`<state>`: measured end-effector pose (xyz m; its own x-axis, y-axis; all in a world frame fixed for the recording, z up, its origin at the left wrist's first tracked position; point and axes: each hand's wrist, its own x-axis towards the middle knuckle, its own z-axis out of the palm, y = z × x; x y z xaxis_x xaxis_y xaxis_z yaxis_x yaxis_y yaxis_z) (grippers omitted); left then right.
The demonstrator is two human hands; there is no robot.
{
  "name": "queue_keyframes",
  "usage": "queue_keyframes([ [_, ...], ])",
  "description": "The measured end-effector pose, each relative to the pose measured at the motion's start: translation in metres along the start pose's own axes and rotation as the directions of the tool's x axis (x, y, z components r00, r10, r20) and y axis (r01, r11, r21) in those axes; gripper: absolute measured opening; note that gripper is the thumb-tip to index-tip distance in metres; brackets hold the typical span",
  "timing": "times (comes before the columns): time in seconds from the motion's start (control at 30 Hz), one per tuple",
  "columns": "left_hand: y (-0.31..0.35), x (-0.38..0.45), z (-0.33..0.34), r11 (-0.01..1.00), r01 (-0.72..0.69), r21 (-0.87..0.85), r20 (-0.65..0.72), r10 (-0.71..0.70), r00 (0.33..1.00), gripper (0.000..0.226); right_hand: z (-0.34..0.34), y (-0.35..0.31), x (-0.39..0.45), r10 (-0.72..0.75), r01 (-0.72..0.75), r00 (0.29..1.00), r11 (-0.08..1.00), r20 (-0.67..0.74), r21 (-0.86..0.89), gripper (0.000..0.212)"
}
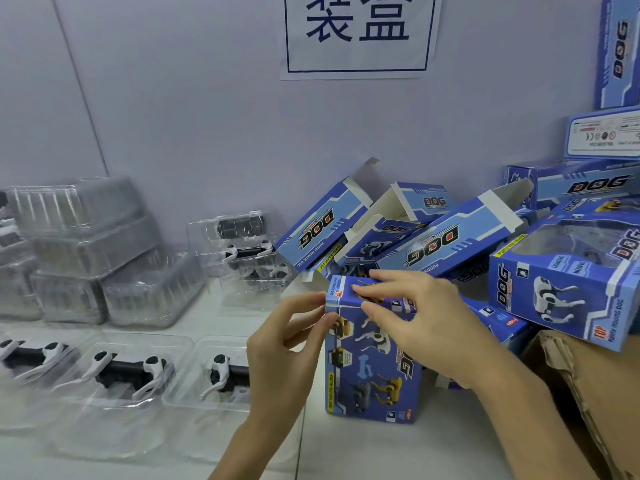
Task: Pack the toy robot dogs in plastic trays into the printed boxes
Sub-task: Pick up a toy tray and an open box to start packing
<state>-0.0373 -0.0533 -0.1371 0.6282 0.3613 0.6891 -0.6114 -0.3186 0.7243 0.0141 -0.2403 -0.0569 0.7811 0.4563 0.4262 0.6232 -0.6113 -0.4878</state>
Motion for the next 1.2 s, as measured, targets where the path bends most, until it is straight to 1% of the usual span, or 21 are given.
queue_keyframes([
  [0.03, 0.001, 0.001, -0.001, 1.000, -0.008, 0.013, 0.009, 0.008, 1.000, 0.022, -0.003, -0.005, 0.007, -0.033, 0.035, 0.999, 0.994, 0.022, -0.106, 0.019],
  [0.07, 0.002, 0.002, -0.001, 0.999, -0.022, 0.041, 0.018, 0.021, 1.000, 0.025, -0.006, -0.012, 0.015, -0.074, 0.082, 0.996, 0.983, 0.055, -0.162, 0.017],
  [0.1, 0.003, 0.003, -0.002, 0.997, -0.029, 0.065, 0.030, 0.027, 0.999, 0.029, -0.008, -0.019, 0.022, -0.109, 0.124, 0.988, 0.981, 0.106, -0.147, 0.020],
  [0.13, 0.003, 0.005, -0.002, 0.998, -0.016, 0.063, 0.056, 0.012, 0.998, 0.035, -0.010, -0.025, 0.028, -0.143, 0.159, 0.975, 0.984, 0.171, -0.083, 0.027],
  [0.17, 0.002, 0.006, -0.001, 0.999, 0.031, 0.038, 0.103, -0.034, 0.994, 0.046, -0.011, -0.030, 0.033, -0.171, 0.178, 0.957, 0.984, 0.233, -0.006, 0.034],
  [0.2, 0.002, 0.006, -0.001, 0.994, 0.108, 0.004, 0.176, -0.107, 0.979, 0.059, -0.009, -0.033, 0.035, -0.194, 0.188, 0.940, 0.981, 0.281, 0.047, 0.036],
  [0.27, 0.002, 0.008, -0.001, 0.966, 0.257, -0.031, 0.339, -0.232, 0.912, 0.080, -0.003, -0.030, 0.039, -0.234, 0.222, 0.921, 0.972, 0.312, 0.074, 0.025],
  [0.3, 0.002, 0.008, -0.001, 0.956, 0.290, -0.028, 0.403, -0.255, 0.879, 0.086, -0.001, -0.026, 0.039, -0.247, 0.231, 0.920, 0.969, 0.304, 0.087, 0.021],
  [0.33, 0.001, 0.008, -0.001, 0.956, 0.293, -0.015, 0.450, -0.255, 0.856, 0.088, 0.000, -0.023, 0.039, -0.251, 0.228, 0.922, 0.967, 0.296, 0.112, 0.021],
  [0.37, 0.001, 0.009, -0.001, 0.962, 0.273, 0.003, 0.475, -0.241, 0.846, 0.087, -0.001, -0.020, 0.039, -0.253, 0.221, 0.922, 0.966, 0.294, 0.137, 0.020],
  [0.43, 0.002, 0.010, -0.001, 0.973, 0.227, 0.036, 0.486, -0.216, 0.847, 0.086, -0.005, -0.017, 0.038, -0.271, 0.234, 0.916, 0.960, 0.294, 0.155, 0.014],
  [0.5, 0.000, 0.011, -0.002, 0.976, 0.211, 0.053, 0.491, -0.209, 0.845, 0.086, -0.007, -0.016, 0.038, -0.278, 0.252, 0.909, 0.960, 0.310, 0.122, 0.009],
  [0.63, -0.006, 0.012, -0.004, 0.974, 0.225, 0.032, 0.495, -0.211, 0.843, 0.084, -0.008, -0.018, 0.038, -0.283, 0.272, 0.898, 0.959, 0.335, 0.081, 0.012],
  [0.7, -0.008, 0.013, -0.004, 0.971, 0.240, 0.025, 0.496, -0.220, 0.840, 0.084, -0.006, -0.019, 0.035, -0.289, 0.284, 0.902, 0.957, 0.319, 0.063, 0.014],
  [0.8, -0.011, 0.013, -0.004, 0.971, 0.234, 0.051, 0.500, -0.228, 0.836, 0.080, 0.005, -0.015, 0.023, -0.348, 0.351, 0.915, 0.936, 0.205, 0.023, 0.022],
  [0.9, -0.011, 0.013, -0.004, 0.980, 0.190, 0.053, 0.509, -0.190, 0.839, 0.071, 0.017, -0.009, 0.009, -0.366, 0.369, 0.924, 0.930, 0.115, -0.005, 0.031],
  [0.97, -0.011, 0.012, -0.004, 0.981, 0.191, 0.046, 0.504, -0.188, 0.843, 0.067, 0.022, -0.007, -0.001, -0.407, 0.409, 0.912, 0.906, 0.046, -0.106, 0.035],
  [1.03, -0.012, 0.011, -0.003, 0.977, 0.204, 0.058, 0.498, -0.206, 0.842, 0.069, 0.025, -0.007, -0.008, -0.467, 0.453, 0.884, 0.869, -0.025, -0.197, 0.038],
  [1.1, -0.012, 0.010, -0.003, 0.978, 0.202, 0.057, 0.497, -0.203, 0.844, 0.068, 0.026, -0.008, -0.011, -0.488, 0.465, 0.872, 0.852, -0.043, -0.238, 0.037],
  [1.17, -0.010, 0.010, -0.002, 0.977, 0.206, 0.057, 0.489, -0.207, 0.847, 0.064, 0.025, -0.009, -0.013, -0.462, 0.446, 0.886, 0.868, -0.028, -0.218, 0.038],
  [1.2, -0.009, 0.010, -0.002, 0.975, 0.213, 0.061, 0.479, -0.216, 0.851, 0.065, 0.023, -0.009, -0.014, -0.450, 0.437, 0.892, 0.881, -0.036, -0.182, 0.040],
])
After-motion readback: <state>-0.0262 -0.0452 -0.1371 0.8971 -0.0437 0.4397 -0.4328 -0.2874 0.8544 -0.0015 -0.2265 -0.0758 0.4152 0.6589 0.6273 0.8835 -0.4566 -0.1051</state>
